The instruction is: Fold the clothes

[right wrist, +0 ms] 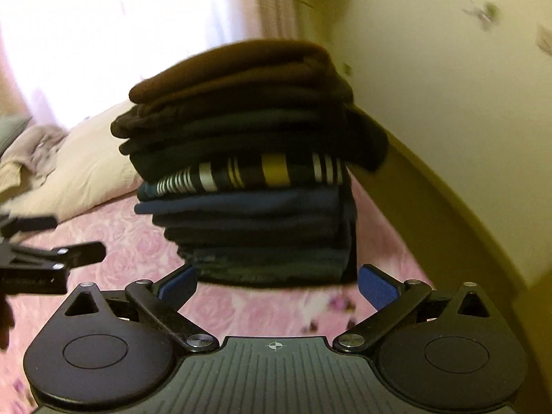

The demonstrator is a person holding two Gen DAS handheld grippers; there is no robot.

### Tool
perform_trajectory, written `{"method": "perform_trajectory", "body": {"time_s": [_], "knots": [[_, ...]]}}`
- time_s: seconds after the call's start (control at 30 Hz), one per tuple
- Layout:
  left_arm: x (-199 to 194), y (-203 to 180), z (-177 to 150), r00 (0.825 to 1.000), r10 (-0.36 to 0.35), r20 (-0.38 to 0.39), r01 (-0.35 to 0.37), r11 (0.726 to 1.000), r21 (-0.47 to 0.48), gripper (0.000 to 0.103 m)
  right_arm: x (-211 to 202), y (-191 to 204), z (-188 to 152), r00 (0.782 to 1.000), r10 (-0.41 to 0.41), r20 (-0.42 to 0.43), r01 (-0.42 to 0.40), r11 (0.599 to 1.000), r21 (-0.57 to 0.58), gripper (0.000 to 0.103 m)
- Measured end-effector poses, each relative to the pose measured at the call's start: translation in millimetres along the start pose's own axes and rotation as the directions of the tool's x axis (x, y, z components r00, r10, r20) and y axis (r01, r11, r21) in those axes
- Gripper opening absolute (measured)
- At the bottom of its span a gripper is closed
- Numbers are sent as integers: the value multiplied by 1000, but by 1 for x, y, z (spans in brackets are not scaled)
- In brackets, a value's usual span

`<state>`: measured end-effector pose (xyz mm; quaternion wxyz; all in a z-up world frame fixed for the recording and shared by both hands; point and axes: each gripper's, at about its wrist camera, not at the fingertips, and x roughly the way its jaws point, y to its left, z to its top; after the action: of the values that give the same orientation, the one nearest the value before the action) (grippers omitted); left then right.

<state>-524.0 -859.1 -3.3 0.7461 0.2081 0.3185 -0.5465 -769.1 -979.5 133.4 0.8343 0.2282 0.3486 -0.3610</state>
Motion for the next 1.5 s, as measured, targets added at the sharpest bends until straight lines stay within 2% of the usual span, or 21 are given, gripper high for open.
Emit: {"method": "perform_trajectory", "body": {"time_s": [0.1,0.27,0.57,0.9,1.13,1.5], "knots": [[-21,12,-17,1000,-13,-15,12,999,-48,101,-18,17,-19,1000,-21,3,21,999,31,102],[-53,16,-38,1000,-24,-11,23,998,-56,101,-47,43,-46,999,-48,22,47,997,57,102],[-90,7,-55,999,-43,6,44,995,-88,101,-75,62,-67,999,-48,24,47,998,47,102],[-94,-21,-59,1000,12,-5,-12,986,-167,101,-80,44,-69,1000,-15,2,15,1000,-16,102],[-94,-45,-67,998,36,-45,-43,982,-186,100,-80,25,-72,1000,12,-23,-14,999,-48,102],[-93,-63,-66,995,74,-60,-83,981,-173,101,-79,11,-72,999,46,-26,-47,997,-56,102]]}}
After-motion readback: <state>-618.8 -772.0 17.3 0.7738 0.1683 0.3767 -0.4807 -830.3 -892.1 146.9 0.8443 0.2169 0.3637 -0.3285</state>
